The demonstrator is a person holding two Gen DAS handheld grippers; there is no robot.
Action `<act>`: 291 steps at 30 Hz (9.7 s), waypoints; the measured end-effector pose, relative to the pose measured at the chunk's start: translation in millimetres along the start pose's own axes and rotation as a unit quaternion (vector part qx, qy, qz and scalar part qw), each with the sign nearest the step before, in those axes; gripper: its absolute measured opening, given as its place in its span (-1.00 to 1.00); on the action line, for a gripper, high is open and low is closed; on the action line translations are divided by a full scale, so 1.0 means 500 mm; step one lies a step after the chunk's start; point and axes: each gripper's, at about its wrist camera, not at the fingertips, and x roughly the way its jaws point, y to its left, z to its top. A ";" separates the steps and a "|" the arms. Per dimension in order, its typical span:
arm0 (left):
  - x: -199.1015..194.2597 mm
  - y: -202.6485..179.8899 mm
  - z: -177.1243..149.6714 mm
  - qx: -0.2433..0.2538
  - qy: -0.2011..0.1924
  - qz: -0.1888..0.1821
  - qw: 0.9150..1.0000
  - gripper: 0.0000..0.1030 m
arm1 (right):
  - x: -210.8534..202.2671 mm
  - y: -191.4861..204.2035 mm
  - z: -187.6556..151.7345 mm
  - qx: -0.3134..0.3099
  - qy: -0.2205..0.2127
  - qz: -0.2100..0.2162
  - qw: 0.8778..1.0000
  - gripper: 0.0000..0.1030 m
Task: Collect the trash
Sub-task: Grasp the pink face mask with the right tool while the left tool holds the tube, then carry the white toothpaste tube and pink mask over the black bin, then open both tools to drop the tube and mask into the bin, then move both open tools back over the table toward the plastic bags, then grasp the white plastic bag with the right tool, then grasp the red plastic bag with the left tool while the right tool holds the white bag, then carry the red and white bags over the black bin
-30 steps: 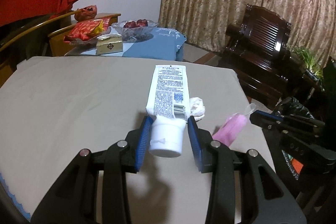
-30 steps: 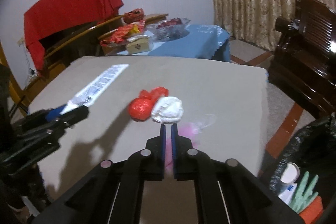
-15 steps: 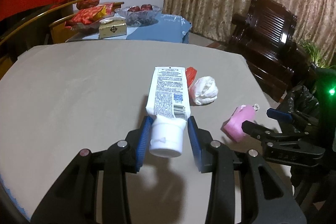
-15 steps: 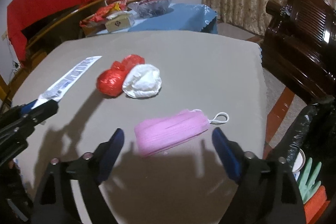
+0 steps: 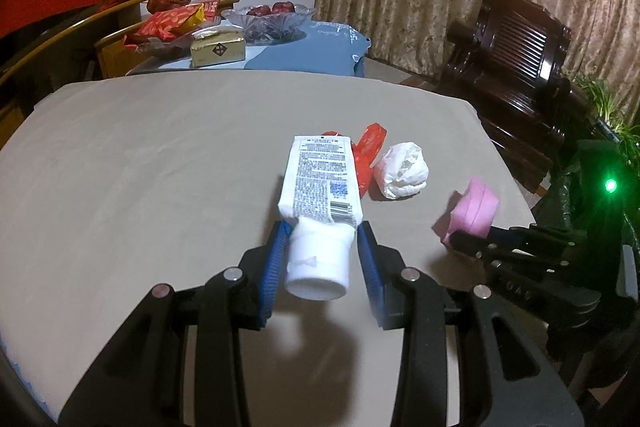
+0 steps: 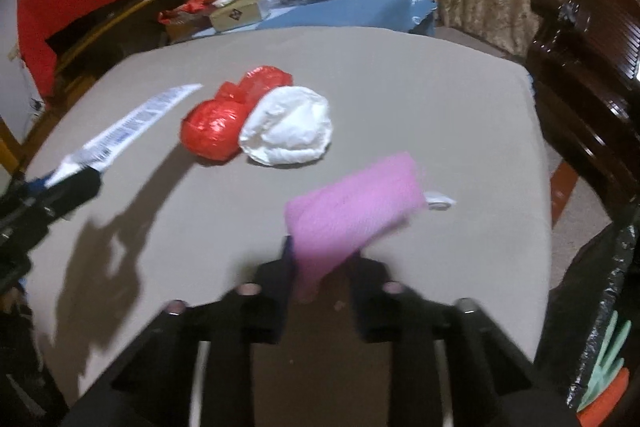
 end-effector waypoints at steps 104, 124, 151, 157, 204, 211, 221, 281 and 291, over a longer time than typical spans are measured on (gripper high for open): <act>-0.229 -0.600 0.014 0.155 -0.124 -0.256 0.946 -0.39 | -0.610 -0.321 -0.178 0.113 -0.185 -0.143 0.966 -0.69; -0.123 -0.656 -0.012 0.165 -0.067 -0.271 0.946 0.10 | -0.531 -0.410 -0.223 0.150 -0.121 -0.166 0.967 0.12; -0.160 -0.388 0.034 0.100 -0.095 -0.143 0.980 0.77 | -0.533 -0.292 -0.147 0.110 -0.156 -0.156 0.969 0.88; -0.154 -0.263 0.038 0.070 -0.093 -0.086 0.989 0.77 | -0.478 -0.227 -0.096 0.088 -0.158 -0.125 0.975 0.88; 0.113 0.114 0.072 -0.021 -0.029 0.043 0.998 0.76 | 0.123 0.041 0.129 -0.004 -0.027 -0.007 1.000 0.51; 0.115 0.109 0.074 -0.022 -0.029 0.038 0.999 0.76 | 0.108 0.045 0.122 -0.007 -0.021 0.042 0.999 -0.25; 0.132 0.044 0.083 -0.005 -0.028 0.008 1.000 0.76 | 0.038 -0.035 0.111 0.030 -0.044 -0.005 0.999 -0.26; -0.155 -0.180 0.094 0.030 -0.073 -0.066 0.995 -0.26 | -0.373 -0.055 0.001 0.037 -0.156 -0.012 0.987 -0.26; -0.209 -0.251 0.067 0.054 -0.081 -0.090 0.991 -0.26 | -0.480 -0.094 -0.047 0.054 -0.184 -0.038 0.981 -0.26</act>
